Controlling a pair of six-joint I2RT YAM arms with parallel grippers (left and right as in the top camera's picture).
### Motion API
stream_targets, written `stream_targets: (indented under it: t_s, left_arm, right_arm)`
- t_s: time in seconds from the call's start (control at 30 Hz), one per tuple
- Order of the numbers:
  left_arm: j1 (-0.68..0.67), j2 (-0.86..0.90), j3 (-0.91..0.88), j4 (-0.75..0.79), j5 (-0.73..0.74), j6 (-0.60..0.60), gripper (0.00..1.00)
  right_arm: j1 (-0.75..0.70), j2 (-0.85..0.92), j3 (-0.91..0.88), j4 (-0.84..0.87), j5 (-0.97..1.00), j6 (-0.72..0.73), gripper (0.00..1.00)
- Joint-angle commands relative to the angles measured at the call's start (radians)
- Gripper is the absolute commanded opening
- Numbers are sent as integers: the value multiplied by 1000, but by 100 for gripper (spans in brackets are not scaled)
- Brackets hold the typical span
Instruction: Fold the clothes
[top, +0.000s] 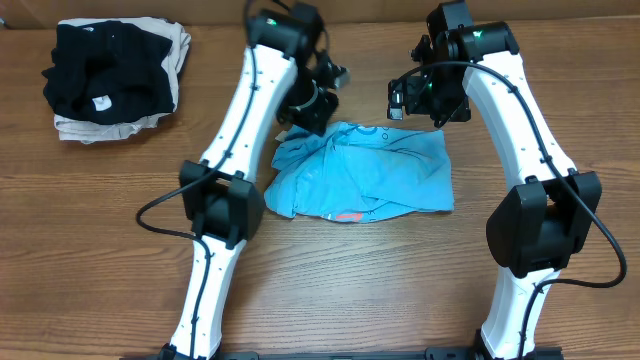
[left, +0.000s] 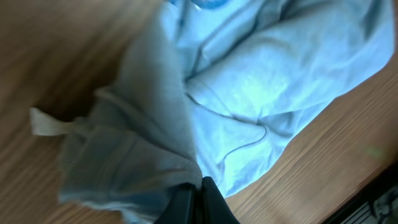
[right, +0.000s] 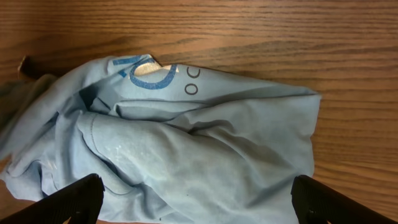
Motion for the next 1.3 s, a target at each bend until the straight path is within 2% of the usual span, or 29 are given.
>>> stream_targets:
  t_s: [0.0,0.23,0.4,0.43,0.5,0.53,0.57,0.6,0.97,1.1,1.27]
  left_arm:
    - [-21,-9,-103,-5,-113,-40,4]
    - [-21,-9,-309,-6,-115,-44,4]
    - [-22,-14,-328,-6,-107,-45,5]
    - [-22,-18,-328,-6,-108,-51,13]
    - [-18,-31,-328,-6,-108,-67,41]
    - [-16,-39,-328,-6,-109,-75,62]
    - [-11,-48,-328,-6,-109,-79,92]
    - [-7,-60,-328,-6,-110,-79,100]
    - [106,-187,-330,23,-126,-77,100]
    - [153,-186,-424,100,-131,-90,100]
    - [165,-187,-555,174,-149,-190,100]
  right_arm:
    - [2,-8,26,-4,2,-2,100]
    - [0,-8,26,-1,13,-2,100]
    - [-5,-8,26,8,13,-2,100]
    - [-6,-8,26,8,13,-2,100]
    - [-9,-8,26,8,13,-2,100]
    - [-10,-8,26,9,13,-2,100]
    - [-12,-8,26,10,13,-2,100]
    - [-13,-8,26,11,13,-2,100]
    - [-14,-8,26,27,13,-2,100]
    - [-14,-8,26,28,13,-2,100]
    - [-14,-7,26,27,13,-2,100]
